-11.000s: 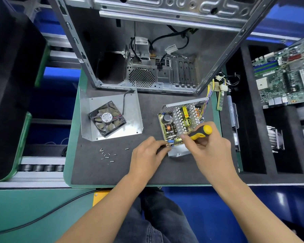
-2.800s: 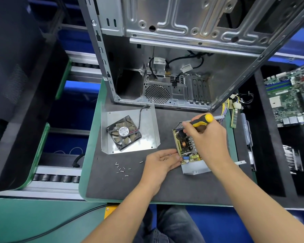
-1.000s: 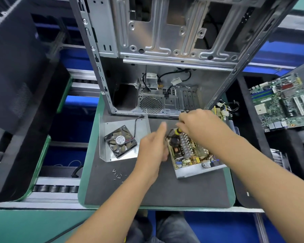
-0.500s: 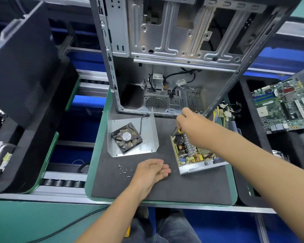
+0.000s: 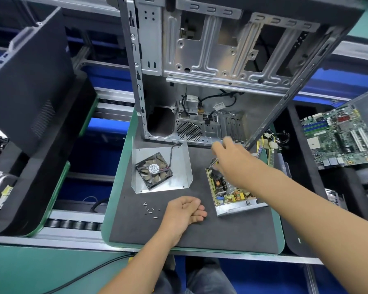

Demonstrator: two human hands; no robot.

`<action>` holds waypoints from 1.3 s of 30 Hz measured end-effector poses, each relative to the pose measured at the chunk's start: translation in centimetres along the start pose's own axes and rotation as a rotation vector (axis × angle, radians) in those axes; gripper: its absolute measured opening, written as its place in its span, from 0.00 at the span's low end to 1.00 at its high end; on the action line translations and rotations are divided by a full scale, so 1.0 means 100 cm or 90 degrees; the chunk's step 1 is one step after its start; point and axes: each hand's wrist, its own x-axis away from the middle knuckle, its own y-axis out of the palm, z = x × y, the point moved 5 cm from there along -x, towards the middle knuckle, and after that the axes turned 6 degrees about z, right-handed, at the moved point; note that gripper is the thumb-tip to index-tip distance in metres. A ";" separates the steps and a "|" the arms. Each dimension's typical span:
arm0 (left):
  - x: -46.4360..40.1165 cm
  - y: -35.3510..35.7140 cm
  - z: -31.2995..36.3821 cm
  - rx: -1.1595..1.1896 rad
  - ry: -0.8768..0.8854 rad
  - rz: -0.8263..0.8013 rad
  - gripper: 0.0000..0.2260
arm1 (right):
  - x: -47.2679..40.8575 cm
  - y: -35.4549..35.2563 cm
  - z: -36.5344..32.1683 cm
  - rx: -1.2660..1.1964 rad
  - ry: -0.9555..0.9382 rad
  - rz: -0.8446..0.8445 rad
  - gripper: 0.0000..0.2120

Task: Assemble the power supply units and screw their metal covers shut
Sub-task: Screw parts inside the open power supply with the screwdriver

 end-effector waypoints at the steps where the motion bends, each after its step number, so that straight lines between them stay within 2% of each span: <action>1: 0.000 0.000 0.000 0.001 0.002 -0.001 0.07 | 0.000 0.000 -0.002 0.002 -0.017 0.006 0.12; 2: -0.001 0.000 -0.001 0.003 0.003 -0.001 0.07 | -0.001 0.001 -0.002 0.008 -0.025 0.009 0.13; 5: -0.002 -0.001 -0.002 0.011 0.007 -0.003 0.07 | -0.004 -0.001 0.002 0.056 0.017 -0.013 0.08; 7: -0.002 -0.001 -0.003 0.013 0.007 -0.007 0.06 | -0.003 -0.001 0.005 0.060 0.037 -0.027 0.10; 11: -0.004 -0.001 -0.004 0.021 0.009 -0.006 0.05 | -0.003 0.000 0.002 0.012 -0.017 -0.012 0.11; 13: -0.004 -0.001 -0.004 0.024 0.011 -0.005 0.05 | -0.004 -0.003 0.002 0.061 0.000 0.001 0.07; 15: -0.004 -0.001 -0.004 0.029 0.011 -0.006 0.05 | -0.006 0.000 0.004 0.088 0.016 -0.011 0.11; 19: -0.004 -0.002 -0.005 0.036 0.012 -0.005 0.06 | -0.005 0.001 0.003 -0.013 -0.008 0.000 0.10; 21: -0.005 -0.002 -0.006 0.038 0.010 -0.002 0.06 | -0.004 0.002 0.001 0.029 -0.007 0.009 0.06; 24: -0.004 -0.002 -0.006 0.039 0.010 -0.002 0.06 | -0.004 -0.001 0.002 0.058 0.035 0.021 0.15; 26: -0.005 -0.002 -0.006 0.041 0.011 -0.002 0.06 | -0.005 0.001 0.002 -0.007 0.035 0.013 0.09; 27: -0.005 -0.002 -0.006 0.043 0.012 -0.001 0.06 | -0.006 0.002 0.001 -0.030 0.026 0.000 0.10; 28: -0.005 -0.002 -0.006 0.044 0.012 -0.001 0.06 | -0.005 0.002 -0.001 -0.035 0.022 -0.007 0.11; 30: -0.006 -0.002 -0.007 0.044 0.011 0.000 0.06 | -0.004 0.001 0.001 0.011 0.048 0.001 0.05; 32: -0.006 -0.002 -0.008 0.044 0.011 0.001 0.06 | -0.003 0.003 0.004 0.016 0.072 0.004 0.14; 34: -0.007 -0.002 -0.008 0.043 0.012 0.002 0.06 | -0.004 0.006 0.002 -0.030 0.052 -0.005 0.10; 37: -0.008 -0.002 -0.009 0.041 0.014 0.003 0.06 | -0.004 0.005 0.004 -0.005 0.040 0.011 0.04; 39: -0.009 -0.003 -0.010 0.044 0.016 0.003 0.06 | -0.003 0.003 0.009 0.037 0.063 0.023 0.11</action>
